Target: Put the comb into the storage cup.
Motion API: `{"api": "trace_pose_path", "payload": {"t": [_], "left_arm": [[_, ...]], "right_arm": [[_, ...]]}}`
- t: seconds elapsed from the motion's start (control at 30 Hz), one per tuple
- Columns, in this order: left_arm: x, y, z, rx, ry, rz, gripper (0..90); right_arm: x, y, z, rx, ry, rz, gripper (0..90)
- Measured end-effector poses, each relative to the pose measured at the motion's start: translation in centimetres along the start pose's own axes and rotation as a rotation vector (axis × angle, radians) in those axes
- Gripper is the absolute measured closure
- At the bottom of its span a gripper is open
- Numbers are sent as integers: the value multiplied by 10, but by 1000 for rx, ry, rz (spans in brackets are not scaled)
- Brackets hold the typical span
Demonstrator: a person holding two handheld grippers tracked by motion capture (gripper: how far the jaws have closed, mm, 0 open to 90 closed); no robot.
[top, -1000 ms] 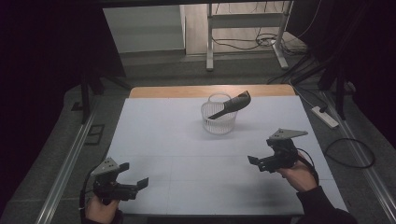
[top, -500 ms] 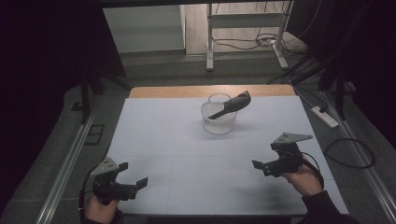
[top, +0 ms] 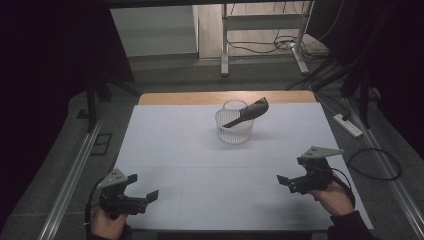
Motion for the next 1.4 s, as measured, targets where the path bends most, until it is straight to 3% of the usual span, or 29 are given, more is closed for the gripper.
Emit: {"api": "trace_pose_path", "payload": {"t": [0.67,1.4], "left_arm": [[0,0,0,3,1,-1,0],[0,0,0,3,3,-2,0]], "right_arm": [[20,-9,16,-7,10,39,0],[44,-25,30,-36,7,123,0]]}}
Point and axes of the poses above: each handheld gripper's, and its own axes: x roughly backward along the jaws, z roughly out of its underside, y roughly to its left, the point moved 10 cm from there along -x, roughly forward along the jaws, and after that the axes turned 12 degrees about -y, right-handed, at the moved point
